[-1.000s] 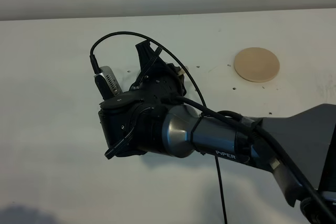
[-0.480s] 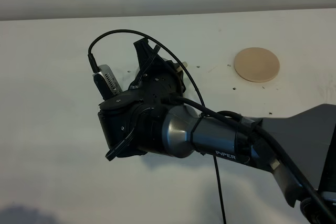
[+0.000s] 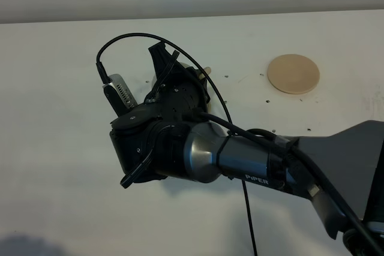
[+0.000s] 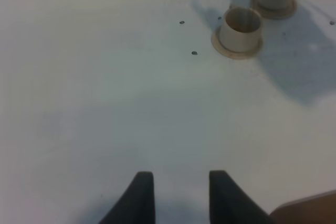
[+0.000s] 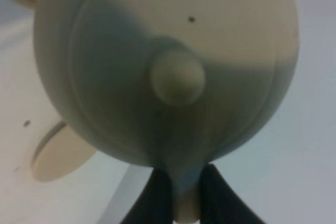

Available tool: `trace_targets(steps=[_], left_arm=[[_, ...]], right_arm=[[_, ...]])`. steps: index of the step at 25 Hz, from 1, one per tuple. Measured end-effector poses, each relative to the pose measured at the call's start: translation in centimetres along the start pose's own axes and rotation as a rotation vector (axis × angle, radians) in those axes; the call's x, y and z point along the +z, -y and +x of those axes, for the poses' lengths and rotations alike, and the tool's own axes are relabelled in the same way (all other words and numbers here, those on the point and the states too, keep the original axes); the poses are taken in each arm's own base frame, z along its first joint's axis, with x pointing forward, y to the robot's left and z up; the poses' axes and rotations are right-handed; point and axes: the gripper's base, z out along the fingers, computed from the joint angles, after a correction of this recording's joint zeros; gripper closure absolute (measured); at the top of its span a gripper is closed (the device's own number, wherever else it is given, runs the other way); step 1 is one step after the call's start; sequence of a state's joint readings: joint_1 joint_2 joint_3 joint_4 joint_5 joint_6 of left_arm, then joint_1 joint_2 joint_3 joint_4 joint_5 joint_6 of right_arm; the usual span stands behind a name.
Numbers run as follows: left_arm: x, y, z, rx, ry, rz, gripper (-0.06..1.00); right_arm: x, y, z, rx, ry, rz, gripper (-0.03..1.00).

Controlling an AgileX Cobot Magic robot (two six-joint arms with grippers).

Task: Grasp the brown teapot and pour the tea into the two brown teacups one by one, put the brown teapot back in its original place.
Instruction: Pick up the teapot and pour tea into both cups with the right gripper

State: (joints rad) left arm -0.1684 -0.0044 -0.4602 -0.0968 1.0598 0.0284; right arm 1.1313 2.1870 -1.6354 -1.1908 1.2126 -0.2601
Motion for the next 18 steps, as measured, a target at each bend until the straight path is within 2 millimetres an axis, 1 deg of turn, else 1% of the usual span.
trace_targets(steps=[18], left_arm=[[0.00, 0.00, 0.00, 0.000, 0.000, 0.000, 0.70]], right_arm=[[-0.41, -0.09, -0.27, -0.006, 0.008, 0.005, 0.86]])
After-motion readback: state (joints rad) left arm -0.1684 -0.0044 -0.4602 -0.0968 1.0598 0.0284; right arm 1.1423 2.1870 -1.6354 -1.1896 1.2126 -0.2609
